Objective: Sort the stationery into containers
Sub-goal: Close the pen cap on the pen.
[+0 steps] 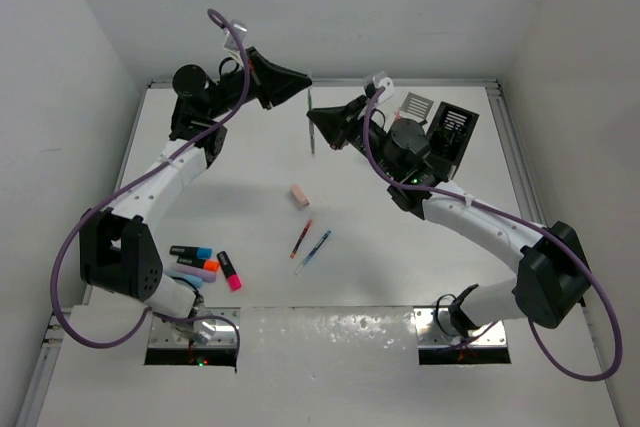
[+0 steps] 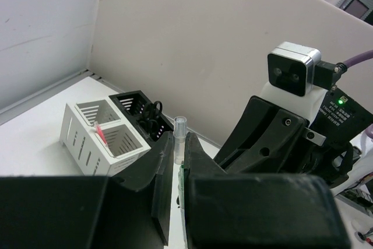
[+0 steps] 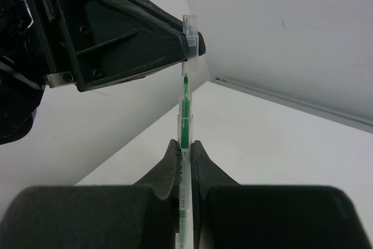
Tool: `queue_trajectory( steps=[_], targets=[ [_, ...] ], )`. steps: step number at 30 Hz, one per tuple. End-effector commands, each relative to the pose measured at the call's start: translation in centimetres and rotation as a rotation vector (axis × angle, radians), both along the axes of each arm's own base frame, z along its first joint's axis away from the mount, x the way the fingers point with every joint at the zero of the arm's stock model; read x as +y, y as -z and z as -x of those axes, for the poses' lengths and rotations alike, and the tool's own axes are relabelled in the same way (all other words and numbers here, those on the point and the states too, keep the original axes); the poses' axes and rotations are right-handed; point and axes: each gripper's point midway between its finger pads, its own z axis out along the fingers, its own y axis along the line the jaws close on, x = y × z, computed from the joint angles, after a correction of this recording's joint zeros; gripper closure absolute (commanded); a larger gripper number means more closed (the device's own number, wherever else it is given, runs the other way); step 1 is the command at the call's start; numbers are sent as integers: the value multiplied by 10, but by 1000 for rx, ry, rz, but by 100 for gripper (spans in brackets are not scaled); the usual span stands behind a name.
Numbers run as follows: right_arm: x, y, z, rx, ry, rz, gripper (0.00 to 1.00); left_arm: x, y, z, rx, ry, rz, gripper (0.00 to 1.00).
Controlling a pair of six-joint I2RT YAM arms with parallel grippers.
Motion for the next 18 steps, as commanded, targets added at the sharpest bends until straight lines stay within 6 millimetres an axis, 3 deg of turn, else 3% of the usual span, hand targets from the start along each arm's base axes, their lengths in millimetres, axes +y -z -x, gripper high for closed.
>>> queue_trajectory(
  steps=[1,12,18],
  targets=[
    [1,-36,1,-93,6,-51,100,-1,-15,14,-37,6,16,100],
    [-6,-43,-4,-123,39,-47,100,-1,-12,13,-21,9,13,100],
    [-7,-59,-10,-163,35,-61,100,-3,-10,15,-25,19,9,100]
  ],
)
